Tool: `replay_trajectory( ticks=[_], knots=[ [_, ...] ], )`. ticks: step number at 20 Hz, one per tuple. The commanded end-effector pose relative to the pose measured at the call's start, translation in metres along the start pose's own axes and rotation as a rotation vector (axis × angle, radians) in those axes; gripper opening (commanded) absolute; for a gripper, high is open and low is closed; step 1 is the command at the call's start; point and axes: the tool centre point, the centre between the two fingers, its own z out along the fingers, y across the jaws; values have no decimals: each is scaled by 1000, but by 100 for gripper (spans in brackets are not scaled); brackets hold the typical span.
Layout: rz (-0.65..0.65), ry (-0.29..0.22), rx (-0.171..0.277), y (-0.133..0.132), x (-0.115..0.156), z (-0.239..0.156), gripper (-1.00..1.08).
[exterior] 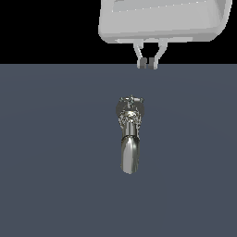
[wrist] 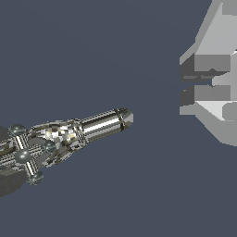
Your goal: Turn on the faucet by rotating a designated handle.
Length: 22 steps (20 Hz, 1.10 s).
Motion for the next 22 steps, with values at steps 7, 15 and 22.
replay_trajectory(
  ticks=[7,15,22],
  knots=[
    [241,36,120,-18,77,64,-39],
    [383,154,84,33,174,101,67],
    [331,317,29,59,223,77,47]
  ],
)
